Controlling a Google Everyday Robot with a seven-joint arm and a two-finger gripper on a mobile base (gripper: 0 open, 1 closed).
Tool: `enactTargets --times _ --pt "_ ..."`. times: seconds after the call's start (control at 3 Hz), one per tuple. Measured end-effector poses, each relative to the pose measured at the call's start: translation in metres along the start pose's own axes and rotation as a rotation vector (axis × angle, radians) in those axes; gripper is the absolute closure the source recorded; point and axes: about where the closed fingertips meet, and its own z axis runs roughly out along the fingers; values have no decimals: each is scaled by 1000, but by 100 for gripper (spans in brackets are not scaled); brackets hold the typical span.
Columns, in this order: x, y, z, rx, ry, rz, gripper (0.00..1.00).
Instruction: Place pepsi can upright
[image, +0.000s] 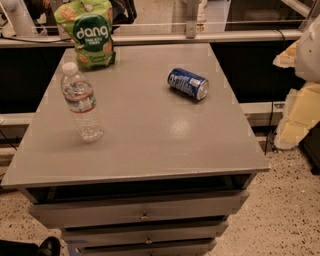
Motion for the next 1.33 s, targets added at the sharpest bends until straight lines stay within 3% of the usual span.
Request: enactTargets --times 0.33,0.67,1.33 --pt "-1 -1 -1 5 -2 0 0" --pt "-14 -20 21 25 -27 19 0" --pt "-90 -95 121 13 -86 89 0"
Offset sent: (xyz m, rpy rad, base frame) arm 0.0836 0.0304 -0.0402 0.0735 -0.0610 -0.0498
